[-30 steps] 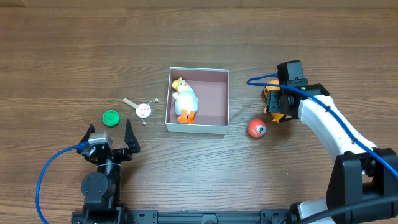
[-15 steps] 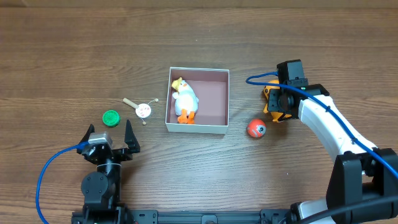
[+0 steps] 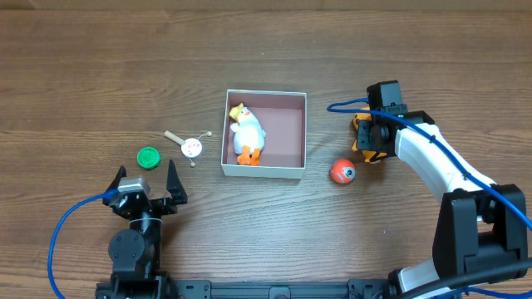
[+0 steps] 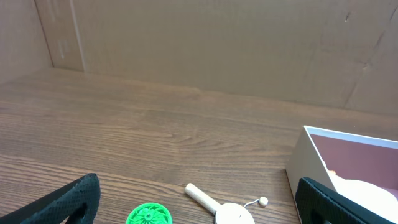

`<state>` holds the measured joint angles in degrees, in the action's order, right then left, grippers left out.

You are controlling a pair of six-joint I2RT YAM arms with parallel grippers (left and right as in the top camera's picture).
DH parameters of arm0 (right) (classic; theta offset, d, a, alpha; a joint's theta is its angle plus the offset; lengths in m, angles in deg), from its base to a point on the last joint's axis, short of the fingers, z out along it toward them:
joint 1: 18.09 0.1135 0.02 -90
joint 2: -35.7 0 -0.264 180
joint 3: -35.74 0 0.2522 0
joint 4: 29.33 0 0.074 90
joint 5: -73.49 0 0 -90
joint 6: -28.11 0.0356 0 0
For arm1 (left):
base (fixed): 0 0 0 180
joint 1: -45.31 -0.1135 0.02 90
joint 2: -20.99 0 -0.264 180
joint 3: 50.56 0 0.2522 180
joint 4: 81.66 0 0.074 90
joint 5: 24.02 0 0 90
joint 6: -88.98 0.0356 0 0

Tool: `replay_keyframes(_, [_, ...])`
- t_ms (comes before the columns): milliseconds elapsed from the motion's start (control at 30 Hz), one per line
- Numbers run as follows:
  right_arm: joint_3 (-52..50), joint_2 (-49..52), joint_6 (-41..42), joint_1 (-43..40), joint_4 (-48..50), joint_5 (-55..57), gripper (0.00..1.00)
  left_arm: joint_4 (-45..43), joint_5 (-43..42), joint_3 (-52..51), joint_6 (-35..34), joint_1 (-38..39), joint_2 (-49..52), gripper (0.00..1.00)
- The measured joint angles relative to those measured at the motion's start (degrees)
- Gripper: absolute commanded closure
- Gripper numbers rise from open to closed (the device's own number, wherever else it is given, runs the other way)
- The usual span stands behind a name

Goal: Pack container
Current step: 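Move the right gripper to the orange dog toy and grasp it, then lift the orange dog with the right gripper and carry it into the box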

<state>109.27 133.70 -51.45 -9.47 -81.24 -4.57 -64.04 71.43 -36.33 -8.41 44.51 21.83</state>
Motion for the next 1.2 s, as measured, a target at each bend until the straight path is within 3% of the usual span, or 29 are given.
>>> replay_keyframes(67, [0.00,0.00,0.28,-0.02,0.07,0.07,0.96,0.02,0.00,0.00,0.00,0.00,0.00,0.00])
replay_keyframes(300, [3.56,0.04,0.04,0.00,-6.93,0.07,0.96,0.00,-0.02,-0.02,0.00,0.00,0.00,0.00])
replay_keyframes(633, [23.02,-2.56,0.02,0.07,-22.36,2.47,0.96,0.00,0.00,-0.02,0.00,0.00,0.00,0.00])
replay_keyframes(800, [27.82,-6.93,0.09,1.09,-26.12,1.03,0.96,0.02,0.00,0.00,0.00,0.00,0.00,0.00])
replay_keyframes(1200, [28.22,-9.22,1.68,17.05,-26.84,-5.01,0.96,0.00,-0.02,-0.02,0.00,0.00,0.00,0.00])
